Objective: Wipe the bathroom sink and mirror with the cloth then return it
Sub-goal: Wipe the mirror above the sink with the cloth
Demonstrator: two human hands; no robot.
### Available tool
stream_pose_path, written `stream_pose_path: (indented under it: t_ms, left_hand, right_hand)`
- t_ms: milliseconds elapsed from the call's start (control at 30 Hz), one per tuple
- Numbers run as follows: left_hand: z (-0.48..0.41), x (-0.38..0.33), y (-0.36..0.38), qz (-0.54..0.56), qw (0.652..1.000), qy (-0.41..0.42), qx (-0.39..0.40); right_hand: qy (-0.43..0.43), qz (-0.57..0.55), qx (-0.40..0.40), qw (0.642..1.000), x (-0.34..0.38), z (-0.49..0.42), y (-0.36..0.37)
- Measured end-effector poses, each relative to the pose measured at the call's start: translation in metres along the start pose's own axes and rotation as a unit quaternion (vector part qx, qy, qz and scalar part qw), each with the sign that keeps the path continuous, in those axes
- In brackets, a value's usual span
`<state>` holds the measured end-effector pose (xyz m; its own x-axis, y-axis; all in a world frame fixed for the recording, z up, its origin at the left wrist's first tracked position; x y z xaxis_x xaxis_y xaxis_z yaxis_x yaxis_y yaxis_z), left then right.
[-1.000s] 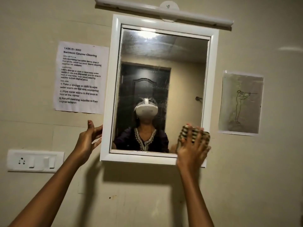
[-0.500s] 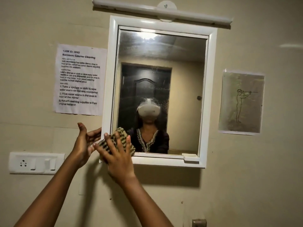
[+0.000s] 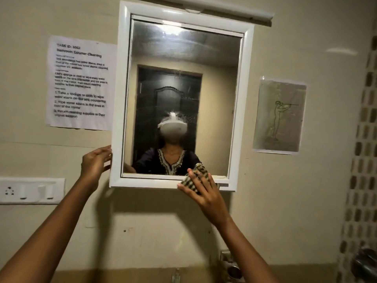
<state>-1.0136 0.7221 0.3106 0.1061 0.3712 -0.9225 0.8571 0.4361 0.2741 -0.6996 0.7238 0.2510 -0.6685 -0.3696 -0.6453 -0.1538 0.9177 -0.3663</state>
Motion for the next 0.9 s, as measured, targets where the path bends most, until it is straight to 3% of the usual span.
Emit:
stream_pose_path:
  t_ms: [167,300,400,500,700,800,900]
  left_hand:
    - [0.003,0.001,0.002,0.018,0.999,0.003,-0.027]
    - [0.001,0.001,0.001,-0.01,1.0,0.01,-0.02]
    - [-0.004,0.002,0.001,-0.032,0.999,0.012,-0.027]
    - [-0.003,0.002,0.002,-0.043,0.998,0.021,-0.042]
    - [0.003,0.0,0.002,-0.141,0.987,0.058,-0.058]
    - [0.005,-0.001,0.001,-0.245,0.96,0.097,-0.097]
    - [0.004,-0.001,0.002,-0.283,0.944,0.107,-0.129]
  right_hand:
    - [-0.152,0.068,0.072,0.983,-0.016,0.045,0.01]
    - [-0.147,0.11,0.055,0.982,-0.046,0.08,-0.008]
    - [-0.041,0.071,-0.032,0.996,-0.074,0.074,-0.053]
    - [0.124,0.009,-0.155,0.98,-0.115,0.037,-0.095]
    - [0.235,-0.123,-0.061,0.962,-0.145,-0.012,-0.043]
    - [0.27,-0.129,-0.093,0.95,-0.121,0.021,-0.016]
    - [0.376,-0.157,-0.135,0.903,-0.094,0.062,0.004]
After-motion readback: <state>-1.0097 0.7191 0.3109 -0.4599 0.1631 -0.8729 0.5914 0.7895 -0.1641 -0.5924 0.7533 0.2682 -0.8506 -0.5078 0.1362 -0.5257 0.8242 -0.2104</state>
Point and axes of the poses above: each hand's wrist, its own z-axis away from the middle knuckle, its own y-axis out of the palm, x = y × z, the point moved 8 cm from there along -z, towards the middle knuckle, and after that the axes turned 9 degrees about -y, right-handed, at the moved point
